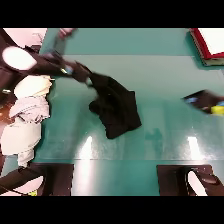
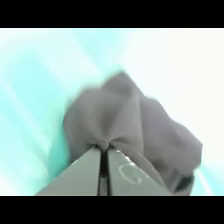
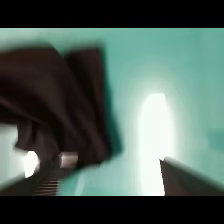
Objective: Fold the shirts.
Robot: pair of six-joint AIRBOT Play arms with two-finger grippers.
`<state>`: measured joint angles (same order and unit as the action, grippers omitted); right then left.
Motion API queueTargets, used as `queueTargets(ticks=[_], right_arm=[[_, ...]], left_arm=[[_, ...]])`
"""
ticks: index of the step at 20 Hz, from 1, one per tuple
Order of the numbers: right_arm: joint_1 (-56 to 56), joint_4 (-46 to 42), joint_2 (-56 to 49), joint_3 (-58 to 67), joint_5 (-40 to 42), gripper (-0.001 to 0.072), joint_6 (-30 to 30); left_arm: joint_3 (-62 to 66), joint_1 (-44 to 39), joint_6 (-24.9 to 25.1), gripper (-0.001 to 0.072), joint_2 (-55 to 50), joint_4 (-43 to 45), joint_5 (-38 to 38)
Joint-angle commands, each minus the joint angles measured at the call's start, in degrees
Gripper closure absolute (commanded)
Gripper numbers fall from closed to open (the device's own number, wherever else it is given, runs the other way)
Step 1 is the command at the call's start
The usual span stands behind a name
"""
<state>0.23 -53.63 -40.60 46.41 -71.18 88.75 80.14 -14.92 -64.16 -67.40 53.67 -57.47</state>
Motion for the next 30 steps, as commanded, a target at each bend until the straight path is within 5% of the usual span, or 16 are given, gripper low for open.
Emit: queueTargets(ticks=[1, 3, 5, 11, 15, 16, 20, 24, 30], right_arm=[[16.9, 3.2, -5.8, -14.2, 16.4, 0.0032, -0.1], [27.2, 4.9, -12.7, -16.8, 29.6, 0.0140, -0.3], [34.6, 7.7, -19.0, -16.2, 38.6, 0.0139, -0.4], [38.6, 7.0, -32.0, -4.8, 40.6, 0.0143, -3.0], [36.0, 6.8, -34.4, -2.4, 38.0, 0.0605, -6.6], [35.4, 6.7, -33.3, -2.4, 37.2, 0.0672, -8.2], [28.0, -0.5, -20.1, 0.9, 30.0, 0.0694, -7.8], [16.1, -8.3, -5.1, 17.4, 19.9, 0.0695, -5.2], [7.3, -11.8, 2.7, 44.9, 2.8, 0.0695, -5.9]], left_arm=[[7.1, 3.0, -0.4, 0.0681, 3.9, 1.1, -3.0], [7.9, 2.9, -0.4, 0.0681, 4.0, 1.0, -4.5], [7.9, 3.0, -0.5, 0.0681, 4.0, 1.4, -6.2], [7.9, 3.0, -1.9, 0.0681, 4.0, 1.5, -7.1], [8.0, 3.0, -1.9, 0.0681, 4.0, 1.7, -8.2], [8.1, 3.0, -1.9, 0.0681, 4.0, 1.7, -7.8], [19.1, 3.0, -2.1, 0.0681, 4.0, 4.8, -6.4], [39.1, 2.9, -4.6, 0.0681, 4.0, 4.2, -9.9], [42.6, 2.9, -5.3, 0.0681, 13.9, -11.1, -11.1]])
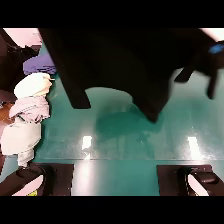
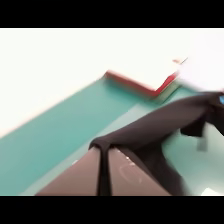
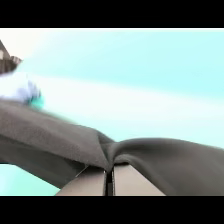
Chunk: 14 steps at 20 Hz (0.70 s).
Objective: Fold the shirts.
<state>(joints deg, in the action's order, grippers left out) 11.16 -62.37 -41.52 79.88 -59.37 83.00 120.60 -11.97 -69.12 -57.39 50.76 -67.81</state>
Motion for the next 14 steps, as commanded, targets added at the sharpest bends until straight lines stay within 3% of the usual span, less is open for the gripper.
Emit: queueTargets(ticks=[1, 5, 8, 11, 14], right_arm=[[-4.3, -4.4, 3.8, 14.9, -11.1, 0.0695, -0.1], [-7.3, -5.0, -1.7, 27.3, -18.5, 0.0695, -0.1], [-7.6, -2.6, -11.5, 34.8, -26.7, 0.0695, 0.0], [-6.7, 1.9, -23.7, 37.9, -33.1, 0.0695, 3.9], [-3.8, 3.0, -35.0, 31.7, -35.3, 0.0695, 4.1]], left_arm=[[2.2, 0.0, 1.0, 0.0682, 5.3, -11.7, -0.6], [2.3, 0.0, 3.0, 0.0681, 7.7, -16.7, -1.1], [-2.4, 0.0, -2.3, 0.0681, 7.1, -13.7, -4.2], [-17.1, 0.0, -7.8, 0.0681, 7.0, -0.9, -7.8], [-34.6, 0.0, -12.2, 0.0681, 4.1, 15.8, -6.6]])
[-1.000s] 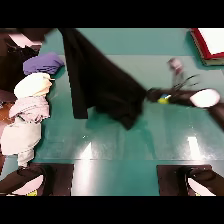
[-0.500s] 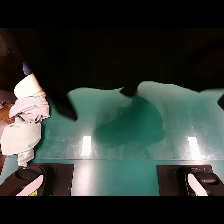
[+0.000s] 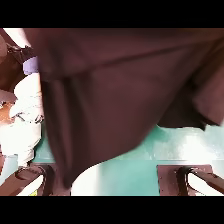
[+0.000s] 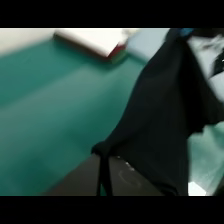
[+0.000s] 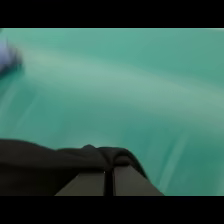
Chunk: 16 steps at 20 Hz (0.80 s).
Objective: Fold the shirts.
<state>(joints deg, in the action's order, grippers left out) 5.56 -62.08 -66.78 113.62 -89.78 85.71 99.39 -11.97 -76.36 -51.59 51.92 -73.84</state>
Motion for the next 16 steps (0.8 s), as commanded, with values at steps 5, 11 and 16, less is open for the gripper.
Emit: queueTargets(ticks=[5, 11, 16], right_arm=[[5.7, 2.2, -25.7, -12.0, 7.0, 0.0695, -0.2], [6.3, 2.2, -33.7, -12.8, 24.0, 0.0683, -0.2], [2.6, 2.5, -33.3, -6.8, 19.1, 0.0257, -0.3]], left_arm=[[-32.1, 0.0, -5.1, 0.0681, -16.6, 19.1, 17.6], [-24.2, 3.4, -5.9, 0.0569, -32.4, 19.0, 25.3], [-14.3, 9.4, -6.2, 0.0164, -32.0, 18.2, 13.6]])
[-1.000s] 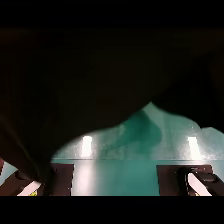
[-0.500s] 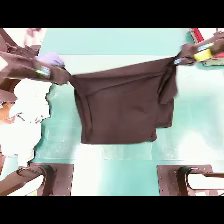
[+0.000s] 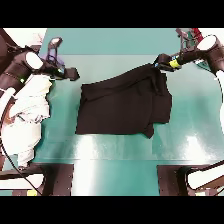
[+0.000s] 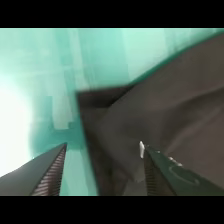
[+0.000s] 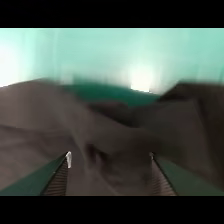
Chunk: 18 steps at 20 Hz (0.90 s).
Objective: Fold the shirts.
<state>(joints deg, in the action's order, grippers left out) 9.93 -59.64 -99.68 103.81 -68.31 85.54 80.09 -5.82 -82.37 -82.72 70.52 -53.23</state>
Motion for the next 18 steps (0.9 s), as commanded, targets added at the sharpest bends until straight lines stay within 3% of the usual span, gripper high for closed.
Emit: queueTargets(ticks=[1, 3, 6, 9, 13, 15, 18], right_arm=[[-2.7, 0.2, 0.6, 3.9, -5.8, 0.0281, -1.3], [-4.5, 0.1, 4.0, 3.9, -13.4, 0.0281, -3.3], [-5.7, 0.1, 9.0, 3.9, -22.8, 0.0281, -3.6], [-5.7, 0.1, 13.7, 3.9, -28.2, 0.0281, -3.7], [-5.9, -0.1, 19.1, 3.9, -30.5, 0.0281, -3.7], [-5.9, -0.1, 21.0, 3.9, -30.5, 0.0281, -3.7], [-5.9, -0.1, 22.8, 3.9, -30.8, 0.0281, -3.4]], left_arm=[[5.7, 4.9, -0.1, 0.0164, 0.1, -1.3, -11.2], [3.0, 7.6, 0.0, 0.0164, 2.5, -1.6, -17.6], [-10.4, 8.8, 0.3, 0.0164, 8.2, -2.5, -19.2], [-28.5, 8.8, 6.0, 0.0164, 14.2, -12.7, -18.4], [-42.3, 8.8, 8.0, 0.0164, 17.8, -16.1, -15.7], [-45.7, 7.2, 10.5, 0.0164, 18.1, -19.4, -14.1], [-46.9, 2.7, 10.4, 0.0164, 18.0, -19.5, -10.1]])
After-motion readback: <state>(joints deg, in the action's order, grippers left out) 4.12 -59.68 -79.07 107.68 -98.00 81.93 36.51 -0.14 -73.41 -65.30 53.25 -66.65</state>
